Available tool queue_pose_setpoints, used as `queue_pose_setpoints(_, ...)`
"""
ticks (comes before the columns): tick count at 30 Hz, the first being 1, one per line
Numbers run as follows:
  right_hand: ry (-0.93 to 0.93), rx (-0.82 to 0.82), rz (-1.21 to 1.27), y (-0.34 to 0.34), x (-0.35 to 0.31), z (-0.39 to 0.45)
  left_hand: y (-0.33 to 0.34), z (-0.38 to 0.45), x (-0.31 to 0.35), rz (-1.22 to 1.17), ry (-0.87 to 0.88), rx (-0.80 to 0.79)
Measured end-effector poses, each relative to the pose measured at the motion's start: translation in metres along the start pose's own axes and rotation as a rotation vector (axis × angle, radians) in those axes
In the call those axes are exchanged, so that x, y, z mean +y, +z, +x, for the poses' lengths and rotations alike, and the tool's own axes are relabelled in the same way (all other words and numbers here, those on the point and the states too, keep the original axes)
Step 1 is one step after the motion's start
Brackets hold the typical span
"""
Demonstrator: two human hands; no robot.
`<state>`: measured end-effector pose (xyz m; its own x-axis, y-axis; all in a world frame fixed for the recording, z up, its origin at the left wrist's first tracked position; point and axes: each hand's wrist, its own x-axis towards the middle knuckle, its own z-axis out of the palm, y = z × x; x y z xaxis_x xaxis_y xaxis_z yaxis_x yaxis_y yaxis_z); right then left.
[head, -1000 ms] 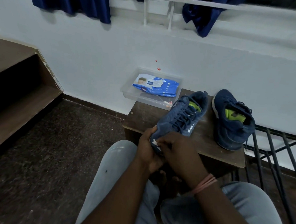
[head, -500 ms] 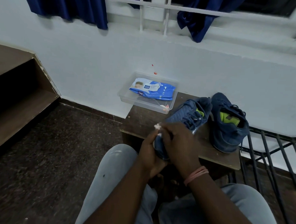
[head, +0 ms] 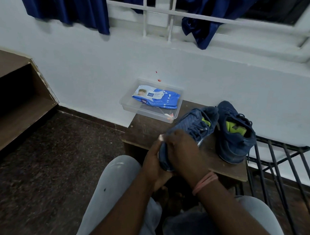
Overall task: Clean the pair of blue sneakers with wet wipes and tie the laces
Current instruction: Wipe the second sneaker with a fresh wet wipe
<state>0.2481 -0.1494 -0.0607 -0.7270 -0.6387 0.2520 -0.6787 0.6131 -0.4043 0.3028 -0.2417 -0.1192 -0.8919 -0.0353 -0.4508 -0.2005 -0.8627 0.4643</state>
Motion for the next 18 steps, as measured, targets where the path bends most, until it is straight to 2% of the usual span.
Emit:
queue_pose_setpoints(3,-0.053,-0.076,0.182,-0.001,-0.017,-0.016,-0.005,0.002,0.0,-0.089,0.014,-0.015)
queue_pose_setpoints(5,-0.048,-0.075,0.129,0.001,-0.006,-0.005,-0.001,0.001,0.001,-0.09,0.01,0.017)
queue_pose_setpoints(10,0.124,0.006,-0.007,-0.005,0.011,0.024,0.005,0.0,0.0,0.097,0.007,0.043)
queue_pose_setpoints(14,0.028,-0.18,0.073,-0.005,-0.015,0.004,-0.003,0.004,0.001,0.038,-0.018,0.097)
queue_pose_setpoints(18,-0.05,-0.187,0.107,-0.009,-0.012,-0.007,-0.007,0.007,0.001,-0.01,-0.014,0.09)
